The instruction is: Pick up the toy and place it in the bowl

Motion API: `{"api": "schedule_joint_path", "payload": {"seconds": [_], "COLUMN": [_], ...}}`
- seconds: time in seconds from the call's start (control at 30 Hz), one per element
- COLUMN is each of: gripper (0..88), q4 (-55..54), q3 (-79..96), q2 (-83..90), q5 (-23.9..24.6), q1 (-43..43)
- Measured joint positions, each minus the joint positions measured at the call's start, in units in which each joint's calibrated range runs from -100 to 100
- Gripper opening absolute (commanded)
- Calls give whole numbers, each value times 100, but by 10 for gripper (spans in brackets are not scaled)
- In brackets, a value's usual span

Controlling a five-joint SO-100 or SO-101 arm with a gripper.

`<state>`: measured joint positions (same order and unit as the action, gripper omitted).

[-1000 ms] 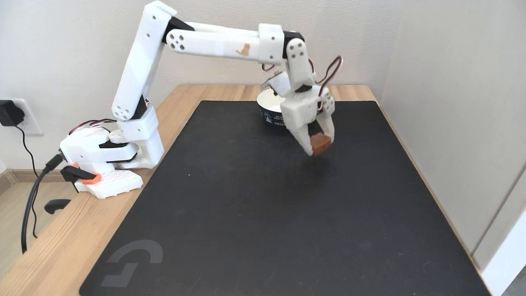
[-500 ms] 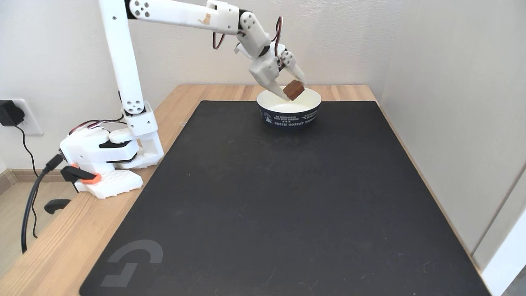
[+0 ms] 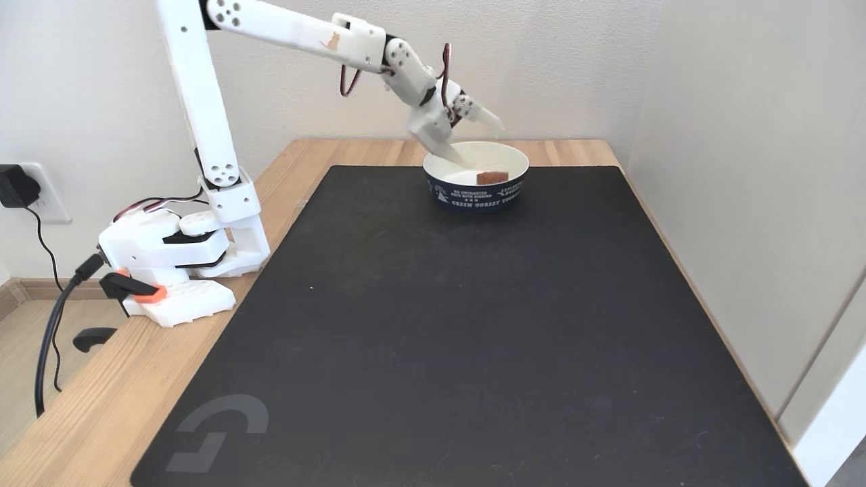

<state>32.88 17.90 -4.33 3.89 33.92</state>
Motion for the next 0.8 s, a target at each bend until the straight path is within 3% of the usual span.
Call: {"api": "schedule_joint_path", "payload": {"seconds": [0.07, 0.3, 0.37, 0.5, 0.67, 0.8], "gripper": [23, 22, 22, 22, 22, 22], "q4": [0, 397, 405, -203, -481, -490], "q3": [9, 907, 2022, 4214, 6708, 7643], "q2": [408, 2381, 3664, 5870, 7985, 8884], "q5": [10, 10, 10, -129, -144, -144], "q1": [-166, -1315, -2247, -3213, -3687, -4120]}}
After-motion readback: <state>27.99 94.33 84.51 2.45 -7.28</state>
